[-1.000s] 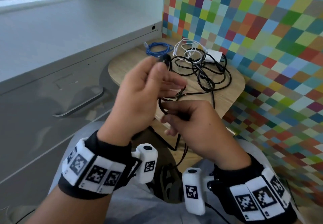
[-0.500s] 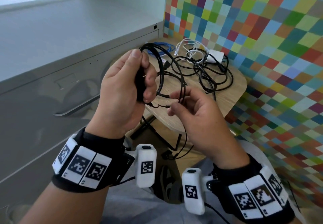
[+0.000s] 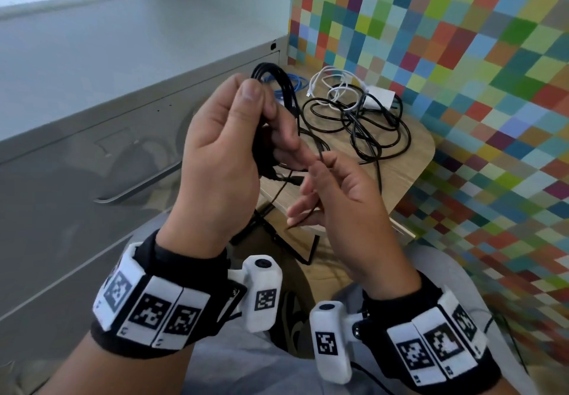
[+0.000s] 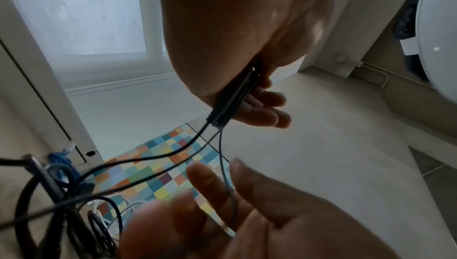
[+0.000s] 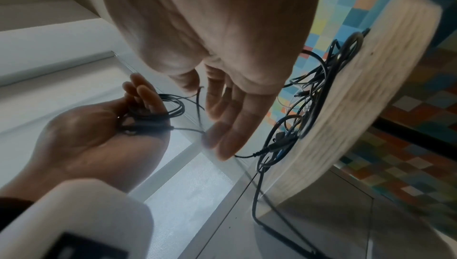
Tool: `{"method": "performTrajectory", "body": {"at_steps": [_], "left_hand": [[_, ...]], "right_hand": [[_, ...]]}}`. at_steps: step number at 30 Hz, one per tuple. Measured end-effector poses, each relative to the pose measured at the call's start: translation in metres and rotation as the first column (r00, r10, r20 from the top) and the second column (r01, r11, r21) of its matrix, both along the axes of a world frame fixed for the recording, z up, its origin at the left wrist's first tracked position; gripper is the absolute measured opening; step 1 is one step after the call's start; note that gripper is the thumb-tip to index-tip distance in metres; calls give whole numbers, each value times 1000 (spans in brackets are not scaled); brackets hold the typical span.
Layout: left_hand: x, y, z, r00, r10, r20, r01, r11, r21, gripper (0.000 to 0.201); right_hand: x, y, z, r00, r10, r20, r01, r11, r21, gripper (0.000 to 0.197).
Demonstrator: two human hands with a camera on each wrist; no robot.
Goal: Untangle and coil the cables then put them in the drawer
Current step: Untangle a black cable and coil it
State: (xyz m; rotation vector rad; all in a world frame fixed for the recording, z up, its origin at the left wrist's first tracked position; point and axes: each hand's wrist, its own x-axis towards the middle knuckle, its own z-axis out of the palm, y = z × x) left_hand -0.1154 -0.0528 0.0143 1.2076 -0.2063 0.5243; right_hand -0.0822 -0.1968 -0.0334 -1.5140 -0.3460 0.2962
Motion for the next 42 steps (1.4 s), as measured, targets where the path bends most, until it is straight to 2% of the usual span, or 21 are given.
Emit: {"method": "performTrajectory", "body": {"at_steps": [1, 4, 6, 10, 13, 15, 18, 22, 27, 31, 34, 37, 39, 42], "left_hand": [[0, -1, 1, 1000, -19, 2, 19, 1000, -11, 27], [-2, 0, 3, 998, -55, -5, 55, 997, -47, 28], [-4, 1, 5, 998, -64, -4, 63, 996, -57, 28], [-7, 4, 8, 996, -87, -9, 86, 994, -66, 30], [-9, 5, 11, 995, -94, -26, 93, 995, -38, 30], [-10, 5, 12, 995, -90, -37, 90, 996, -14, 30], [-11, 5, 12, 995, -94, -26, 94, 995, 10, 29], [-11, 7, 12, 995, -96, -30, 97, 995, 16, 28], [-10, 12, 13, 996, -86, -21, 86, 996, -6, 29], [-8, 16, 13, 1000, 25, 19, -24, 996, -81, 31], [-6, 21, 13, 985, 174, 18, -170, 976, -137, 31], [-5, 24, 12, 974, 223, 30, -219, 970, -102, 30], [-5, 20, 10, 974, 222, 34, -222, 975, 4, 29], [-4, 10, 3, 975, 219, 37, -220, 930, 294, 28]], "right_hand": [[-1, 1, -1, 1000, 14, 9, -14, 1000, -16, 10], [0, 3, -7, 995, 7, 102, 7, 991, -132, 27], [1, 2, -10, 991, 1, 131, 20, 987, -161, 32], [3, 1, -11, 992, -13, 125, 25, 995, -98, 46], [2, 3, -13, 991, 61, 118, -48, 993, -105, 62], [1, 5, -13, 989, 93, 117, -82, 992, -96, 65], [1, 7, -13, 989, 83, 124, -77, 996, -54, 56], [2, 5, -8, 984, 58, 170, -50, 998, -49, 15], [1, 0, -5, 993, 41, 112, -47, 998, 49, 13], [4, -3, -7, 999, -42, -10, 43, 989, 145, 9], [9, -8, -10, 993, -118, 12, 117, 992, 55, 9], [11, -13, -15, 968, -154, 200, 182, 975, -127, 8], [10, -12, -17, 932, -126, 339, 219, 942, -254, 8], [6, -8, -16, 872, -25, 489, 254, 876, -409, 12]]}}
